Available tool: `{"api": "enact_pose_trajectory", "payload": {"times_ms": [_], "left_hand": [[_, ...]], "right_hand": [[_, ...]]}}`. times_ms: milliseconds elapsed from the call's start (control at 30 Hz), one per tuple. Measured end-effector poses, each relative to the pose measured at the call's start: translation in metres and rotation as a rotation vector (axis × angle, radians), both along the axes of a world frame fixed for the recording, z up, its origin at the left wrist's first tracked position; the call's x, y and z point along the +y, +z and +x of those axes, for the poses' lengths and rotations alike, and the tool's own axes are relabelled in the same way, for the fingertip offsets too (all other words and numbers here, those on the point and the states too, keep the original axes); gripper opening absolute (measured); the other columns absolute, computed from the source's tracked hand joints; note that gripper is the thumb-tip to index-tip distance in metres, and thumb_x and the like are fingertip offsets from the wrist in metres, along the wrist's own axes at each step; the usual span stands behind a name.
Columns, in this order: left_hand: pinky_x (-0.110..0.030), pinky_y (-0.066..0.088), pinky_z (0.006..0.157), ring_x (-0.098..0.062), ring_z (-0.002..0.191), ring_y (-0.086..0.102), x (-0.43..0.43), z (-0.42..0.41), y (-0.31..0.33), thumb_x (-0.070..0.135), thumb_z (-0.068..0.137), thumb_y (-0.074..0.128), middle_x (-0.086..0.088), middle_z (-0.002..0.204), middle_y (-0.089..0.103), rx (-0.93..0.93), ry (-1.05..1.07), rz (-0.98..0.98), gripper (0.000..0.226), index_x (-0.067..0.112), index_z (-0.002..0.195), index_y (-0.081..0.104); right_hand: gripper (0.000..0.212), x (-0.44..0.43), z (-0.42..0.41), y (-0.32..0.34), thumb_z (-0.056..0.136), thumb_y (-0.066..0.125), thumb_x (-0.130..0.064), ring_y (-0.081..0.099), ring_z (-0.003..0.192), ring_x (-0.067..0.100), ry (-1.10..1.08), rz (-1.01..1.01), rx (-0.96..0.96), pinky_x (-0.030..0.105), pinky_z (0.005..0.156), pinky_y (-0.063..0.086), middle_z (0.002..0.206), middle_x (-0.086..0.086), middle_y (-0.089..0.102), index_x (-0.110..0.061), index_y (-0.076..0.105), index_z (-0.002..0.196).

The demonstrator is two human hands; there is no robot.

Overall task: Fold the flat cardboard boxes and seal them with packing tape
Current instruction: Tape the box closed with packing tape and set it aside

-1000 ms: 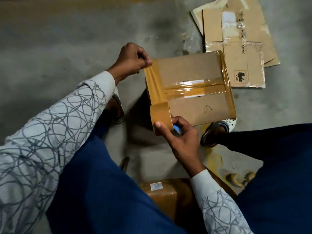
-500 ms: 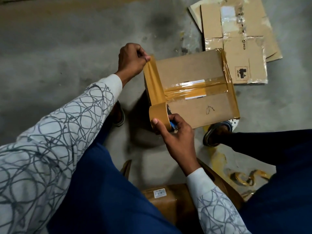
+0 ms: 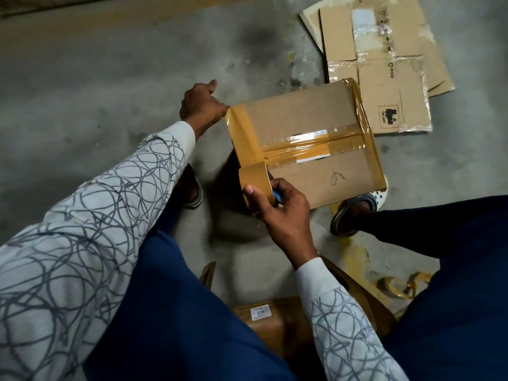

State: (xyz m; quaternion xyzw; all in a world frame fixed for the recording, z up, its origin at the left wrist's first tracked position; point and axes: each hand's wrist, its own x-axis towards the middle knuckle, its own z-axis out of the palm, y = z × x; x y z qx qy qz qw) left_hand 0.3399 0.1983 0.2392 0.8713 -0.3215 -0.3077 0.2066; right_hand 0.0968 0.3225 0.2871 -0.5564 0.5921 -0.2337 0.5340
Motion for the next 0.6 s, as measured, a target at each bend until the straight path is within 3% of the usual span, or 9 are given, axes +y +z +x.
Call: {"api": "enact_pose_trajectory", "payload": {"times_ms": [67,167,200,267,333,400,467,533,600], "left_hand": [[-0.035,0.049,0.102,-0.025,0.122,0.059,-0.002,-0.006,0.007,0.020,0.081,0.064,0.002,0.134,0.063,-0.076,0.006,-0.010,0.057,0.037,0.135,0.059],[-0.026,0.051,0.097,-0.016,0.113,0.065,-0.006,-0.015,0.025,0.011,0.084,0.058,0.006,0.118,0.071,-0.106,-0.041,-0.101,0.033,0.033,0.099,0.077],[-0.027,0.053,0.095,-0.015,0.108,0.067,-0.005,-0.018,0.030,0.011,0.083,0.060,0.005,0.112,0.074,-0.115,-0.109,-0.099,0.029,0.029,0.095,0.078],[-0.030,0.053,0.092,-0.024,0.107,0.067,0.003,-0.027,0.036,0.013,0.082,0.061,-0.004,0.110,0.074,-0.167,-0.327,-0.034,0.026,0.018,0.100,0.078],[-0.035,0.046,0.090,-0.038,0.117,0.058,0.014,-0.037,0.038,0.019,0.090,0.057,-0.019,0.124,0.064,-0.245,-0.578,0.111,0.029,0.007,0.114,0.067],[-0.040,0.033,0.110,-0.038,0.143,0.032,0.023,-0.044,0.032,0.026,0.103,0.044,-0.022,0.157,0.030,-0.244,-0.733,0.230,0.052,0.001,0.148,0.037],[-0.042,0.014,0.121,-0.032,0.153,0.005,0.027,-0.045,0.028,0.026,0.108,0.031,-0.015,0.166,-0.002,-0.233,-0.789,0.259,0.059,0.004,0.158,0.008],[-0.044,0.010,0.122,-0.031,0.153,-0.002,0.029,-0.045,0.029,0.025,0.109,0.025,-0.013,0.166,-0.008,-0.204,-0.785,0.264,0.057,0.005,0.158,0.004],[-0.051,0.010,0.123,-0.030,0.154,-0.004,0.030,-0.045,0.029,0.026,0.109,0.022,-0.011,0.166,-0.008,-0.183,-0.772,0.279,0.056,0.007,0.159,0.004]], "right_hand": [[0.031,0.002,-0.001,0.000,0.081,0.078,-0.050,0.068,0.082,0.005,0.014,-0.003,0.010,0.041,0.077,0.058,0.086,-0.011,0.072,-0.021,0.071,0.091],[0.029,0.002,-0.002,0.000,0.083,0.078,-0.048,0.067,0.082,0.005,0.013,-0.004,0.005,0.039,0.077,0.058,0.085,-0.011,0.072,-0.020,0.071,0.091],[0.029,0.001,-0.002,0.000,0.083,0.077,-0.048,0.067,0.082,0.006,0.010,0.000,0.000,0.040,0.077,0.058,0.085,-0.010,0.072,-0.021,0.070,0.090],[0.030,0.000,-0.004,-0.002,0.083,0.076,-0.050,0.069,0.083,0.007,0.006,0.022,-0.026,0.043,0.077,0.059,0.086,-0.009,0.073,-0.022,0.071,0.091],[0.030,0.000,-0.005,-0.003,0.083,0.075,-0.052,0.069,0.084,0.007,0.016,0.031,-0.040,0.044,0.077,0.060,0.087,-0.010,0.073,-0.023,0.071,0.092],[0.030,0.000,-0.006,-0.002,0.083,0.074,-0.053,0.068,0.085,0.004,0.040,0.025,-0.042,0.038,0.077,0.060,0.088,-0.012,0.072,-0.025,0.071,0.095],[0.028,0.000,-0.007,0.000,0.085,0.074,-0.050,0.067,0.084,0.000,0.067,0.016,-0.041,0.026,0.074,0.056,0.088,-0.013,0.072,-0.025,0.072,0.096],[0.029,0.000,-0.010,0.002,0.086,0.073,-0.051,0.067,0.084,-0.001,0.074,0.026,-0.033,0.022,0.073,0.055,0.090,-0.013,0.073,-0.024,0.073,0.097],[0.034,0.002,-0.011,0.003,0.086,0.071,-0.054,0.068,0.089,0.001,0.071,0.076,-0.051,0.031,0.079,0.060,0.094,-0.011,0.074,-0.023,0.074,0.101]]}}
